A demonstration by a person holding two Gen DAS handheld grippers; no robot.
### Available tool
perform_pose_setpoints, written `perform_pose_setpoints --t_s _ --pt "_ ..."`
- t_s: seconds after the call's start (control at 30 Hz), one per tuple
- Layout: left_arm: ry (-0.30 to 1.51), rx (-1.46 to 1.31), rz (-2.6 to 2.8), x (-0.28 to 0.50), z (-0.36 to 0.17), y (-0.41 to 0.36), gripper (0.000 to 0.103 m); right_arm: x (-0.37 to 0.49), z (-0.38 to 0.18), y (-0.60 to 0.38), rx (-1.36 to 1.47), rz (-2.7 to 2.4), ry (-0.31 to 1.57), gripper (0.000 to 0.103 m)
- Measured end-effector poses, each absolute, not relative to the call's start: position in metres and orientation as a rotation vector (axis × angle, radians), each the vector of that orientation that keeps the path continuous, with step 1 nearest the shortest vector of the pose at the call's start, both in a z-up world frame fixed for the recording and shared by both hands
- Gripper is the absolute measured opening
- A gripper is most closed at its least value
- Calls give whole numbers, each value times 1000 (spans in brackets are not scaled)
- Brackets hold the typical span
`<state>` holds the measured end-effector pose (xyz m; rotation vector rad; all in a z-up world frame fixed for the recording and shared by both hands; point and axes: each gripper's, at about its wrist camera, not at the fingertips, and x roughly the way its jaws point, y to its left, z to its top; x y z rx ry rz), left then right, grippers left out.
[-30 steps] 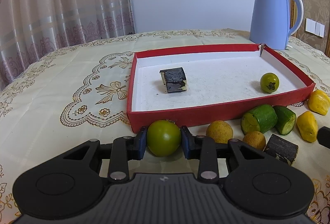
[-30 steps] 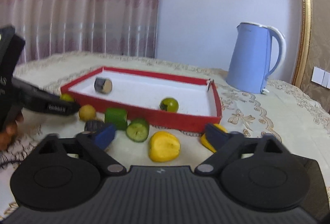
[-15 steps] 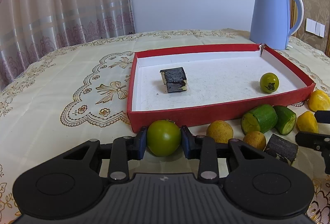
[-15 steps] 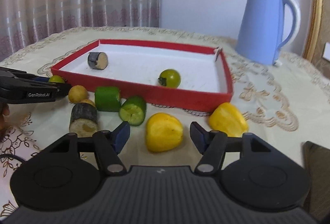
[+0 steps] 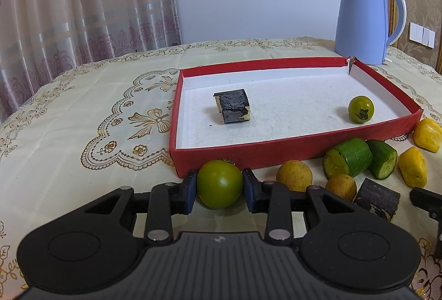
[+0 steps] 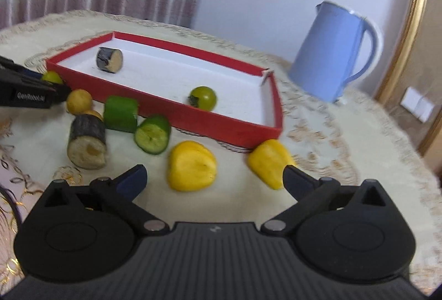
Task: Organize fruits
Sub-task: 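Grasp a yellow pepper piece with the right gripper while the left holds the lime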
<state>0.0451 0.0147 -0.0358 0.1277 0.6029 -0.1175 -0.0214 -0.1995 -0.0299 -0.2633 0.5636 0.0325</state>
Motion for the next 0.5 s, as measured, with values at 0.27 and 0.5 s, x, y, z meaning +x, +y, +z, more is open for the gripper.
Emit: perform_pose_setpoints --t_s 0.27,0.5 --pt "598 156 -104 45 -36 11 36 -17 -32 -214 -170 62 604 82" --pt "596 140 -117 44 -36 13 33 -16 -35 -208 -182 84 596 82"
